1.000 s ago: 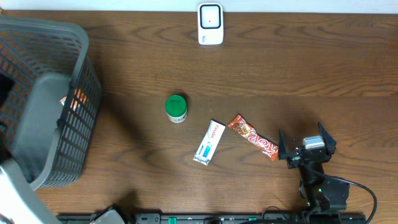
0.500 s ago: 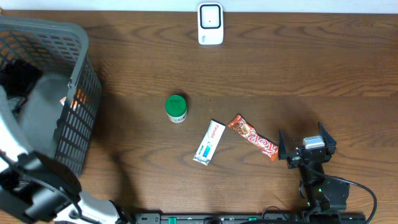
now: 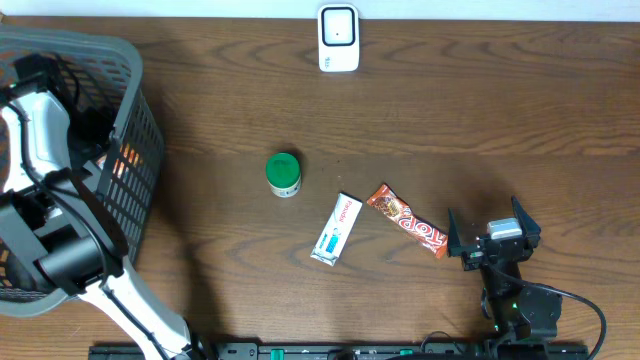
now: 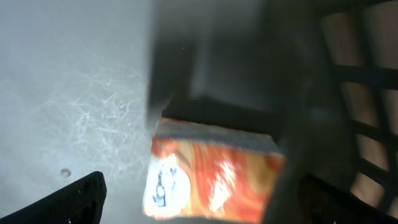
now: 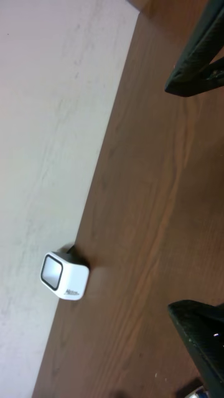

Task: Scan the item barcode
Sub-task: 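Grasp the orange snack pack inside the basket with the left gripper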

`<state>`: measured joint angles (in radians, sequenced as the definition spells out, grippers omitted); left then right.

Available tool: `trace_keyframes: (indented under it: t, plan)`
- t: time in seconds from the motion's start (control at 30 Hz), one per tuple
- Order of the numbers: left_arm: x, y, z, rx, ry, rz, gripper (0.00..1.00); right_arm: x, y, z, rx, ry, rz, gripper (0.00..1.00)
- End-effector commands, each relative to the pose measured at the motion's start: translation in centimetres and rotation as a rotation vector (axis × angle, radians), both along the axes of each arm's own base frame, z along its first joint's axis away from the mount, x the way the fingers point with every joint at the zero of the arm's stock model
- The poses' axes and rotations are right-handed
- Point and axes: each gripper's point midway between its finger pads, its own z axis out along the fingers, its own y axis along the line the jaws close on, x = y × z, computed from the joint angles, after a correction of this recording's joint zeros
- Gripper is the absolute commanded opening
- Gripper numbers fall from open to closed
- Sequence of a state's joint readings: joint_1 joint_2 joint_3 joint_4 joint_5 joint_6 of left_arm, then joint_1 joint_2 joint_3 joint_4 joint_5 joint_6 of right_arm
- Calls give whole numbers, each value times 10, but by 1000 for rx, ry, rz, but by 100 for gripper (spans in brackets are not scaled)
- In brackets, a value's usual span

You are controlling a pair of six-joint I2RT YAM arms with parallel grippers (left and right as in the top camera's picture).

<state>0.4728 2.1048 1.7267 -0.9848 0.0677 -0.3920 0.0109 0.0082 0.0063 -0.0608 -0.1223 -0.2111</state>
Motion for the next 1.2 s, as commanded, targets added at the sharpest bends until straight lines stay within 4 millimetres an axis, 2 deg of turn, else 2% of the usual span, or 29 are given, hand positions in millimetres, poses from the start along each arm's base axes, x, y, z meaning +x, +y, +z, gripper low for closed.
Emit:
trace_keyframes:
  t: [0.0,0.17,0.3,0.53,0.8,1.17]
  plan:
    - [-6,3,-15,7,47,-2,98,0,2,-1,16,4,7,99]
    - [-9,0,-32,-12,86,-5,98,0,2,-1,16,4,7,99]
    - [-9,-3,-38,-17,96,-12,98,0,2,-1,16,4,7,99]
    - [-7,-6,-39,-16,93,-20,98,0,2,-1,16,4,7,99]
    - [-16,-17,-39,-40,141,-21,98,0,2,-1,16,4,7,99]
    - [-6,-21,-33,-59,87,2,98,0,2,-1,16,4,7,99]
